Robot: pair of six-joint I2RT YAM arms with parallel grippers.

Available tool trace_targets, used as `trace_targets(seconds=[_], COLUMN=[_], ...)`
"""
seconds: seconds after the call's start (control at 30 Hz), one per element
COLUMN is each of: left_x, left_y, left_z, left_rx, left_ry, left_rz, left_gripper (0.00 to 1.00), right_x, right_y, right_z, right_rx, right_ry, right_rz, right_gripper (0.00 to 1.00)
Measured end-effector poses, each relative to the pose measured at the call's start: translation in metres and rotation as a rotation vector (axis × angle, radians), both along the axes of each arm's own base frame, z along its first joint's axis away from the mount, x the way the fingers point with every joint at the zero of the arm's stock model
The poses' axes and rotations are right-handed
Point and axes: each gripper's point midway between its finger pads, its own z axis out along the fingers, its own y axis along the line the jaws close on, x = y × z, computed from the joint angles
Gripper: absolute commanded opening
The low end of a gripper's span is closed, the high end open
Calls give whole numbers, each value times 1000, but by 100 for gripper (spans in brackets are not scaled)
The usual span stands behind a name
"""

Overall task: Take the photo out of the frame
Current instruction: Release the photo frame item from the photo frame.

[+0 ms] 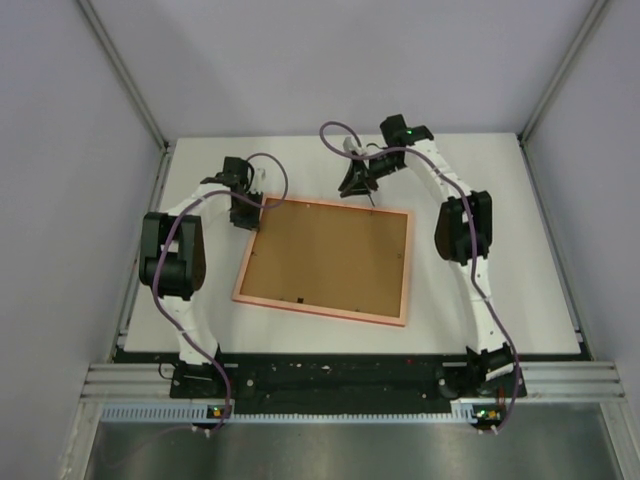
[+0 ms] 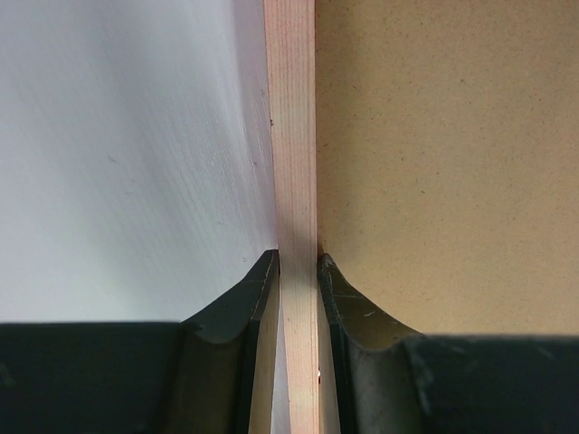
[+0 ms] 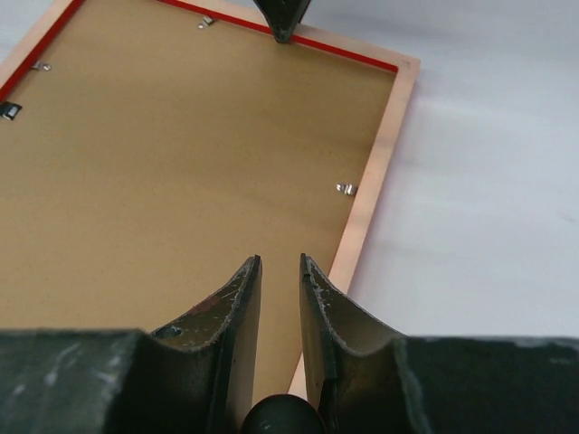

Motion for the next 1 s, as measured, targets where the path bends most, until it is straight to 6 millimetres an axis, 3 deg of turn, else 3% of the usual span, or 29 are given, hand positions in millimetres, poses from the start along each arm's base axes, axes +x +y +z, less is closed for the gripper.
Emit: trace_targets(seconds=[0.3, 1.0], left_x=[0, -1], left_y=[0, 1], left_z=[0, 0], left_rx=[-2, 0], left_ry=[1, 1], left_rz=[0, 1], left_gripper=[0, 0], right_x=[-24, -18], right_y=[33, 18], right_z=[1, -12], right_rx=[5, -82], right_ry=[-8, -20], right_rz=[79, 47], right_gripper=[0, 0])
